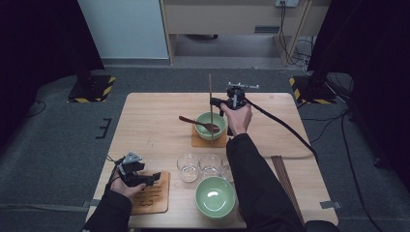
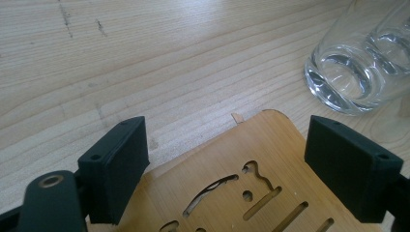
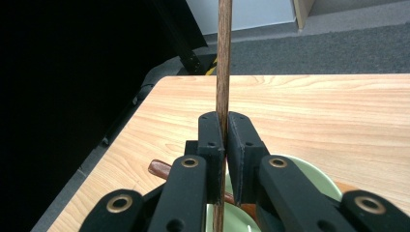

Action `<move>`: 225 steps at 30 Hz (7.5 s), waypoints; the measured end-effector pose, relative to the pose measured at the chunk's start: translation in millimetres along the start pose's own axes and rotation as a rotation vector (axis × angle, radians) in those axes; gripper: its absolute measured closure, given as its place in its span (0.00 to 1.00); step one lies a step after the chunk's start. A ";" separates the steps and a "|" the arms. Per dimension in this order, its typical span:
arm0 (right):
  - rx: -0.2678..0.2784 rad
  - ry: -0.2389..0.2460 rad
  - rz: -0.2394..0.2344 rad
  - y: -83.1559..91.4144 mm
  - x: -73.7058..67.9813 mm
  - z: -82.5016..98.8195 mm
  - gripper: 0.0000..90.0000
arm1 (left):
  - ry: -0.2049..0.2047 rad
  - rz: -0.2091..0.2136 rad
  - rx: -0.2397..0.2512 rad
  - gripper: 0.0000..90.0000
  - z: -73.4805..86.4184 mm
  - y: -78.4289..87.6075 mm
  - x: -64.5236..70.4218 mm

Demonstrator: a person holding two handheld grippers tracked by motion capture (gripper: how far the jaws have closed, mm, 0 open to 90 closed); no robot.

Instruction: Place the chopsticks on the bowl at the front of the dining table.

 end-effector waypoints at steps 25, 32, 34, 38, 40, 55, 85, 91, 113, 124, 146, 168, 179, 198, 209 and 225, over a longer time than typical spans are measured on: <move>-0.103 -0.019 0.073 -44.1 8.9 10.6 0.94 | -0.007 0.000 0.004 0.17 -2.8 -0.8 1.2; -0.127 -0.011 0.093 -50.6 11.4 13.7 0.94 | -0.009 -0.001 0.004 0.17 -3.1 -0.8 1.0; -0.138 -0.011 0.100 -53.7 11.7 15.9 0.94 | -0.010 -0.001 0.004 0.17 -3.2 -0.7 0.9; -0.156 -0.020 0.116 -59.5 13.0 18.7 0.94 | -0.012 0.000 0.003 0.17 -3.2 -0.8 1.3; -0.166 -0.022 0.122 -62.0 13.6 19.9 0.94 | -0.013 0.001 0.004 0.17 -3.3 -0.8 1.2; -0.221 -0.002 0.191 -76.9 18.2 30.5 0.95 | -0.012 0.000 0.003 0.17 -3.4 -0.8 0.4; -0.042 0.094 0.099 -1.2 6.6 18.7 0.79 | -0.007 0.008 0.012 0.18 -3.0 -1.3 1.8; 0.003 0.125 0.098 46.2 17.4 19.0 0.76 | 0.006 0.011 0.004 0.19 -1.6 -2.0 0.9; 0.026 0.173 0.170 157.1 68.5 88.2 0.63 | 0.046 0.035 0.021 0.15 -1.5 -3.7 1.7; -0.103 0.170 0.230 170.5 93.3 144.4 0.76 | 0.035 0.016 0.002 0.16 -0.8 -3.9 0.8; -0.322 0.134 0.334 164.8 125.2 193.2 0.81 | 0.014 0.012 -0.020 0.18 -0.6 -4.2 2.3; -0.409 0.119 0.367 160.3 129.5 199.6 0.81 | 0.015 0.012 -0.020 0.18 -0.6 -4.1 2.0; -0.420 0.126 0.373 159.1 129.0 199.9 0.82 | 0.015 0.011 -0.020 0.18 -0.6 -4.1 1.8; -0.485 0.168 0.393 154.9 122.2 202.8 0.81 | 0.013 0.011 -0.021 0.18 -0.5 -3.9 1.5; -0.477 0.158 0.434 155.5 121.4 204.2 0.90 | 0.011 0.010 -0.022 0.18 -0.5 -3.9 1.7; -0.460 0.165 0.476 152.6 116.1 206.4 0.92 | 0.011 0.008 -0.024 0.18 -0.4 -4.1 1.6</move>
Point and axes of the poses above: each handheld gripper's, and its own axes: y roughly backward along the jaws, z roughly out of its underside, x roughly to its right, the point moved 1 cm from there along -y, roughly forward along the jaws, and after that the axes turned 6 degrees about -x, right-handed, at the moved point
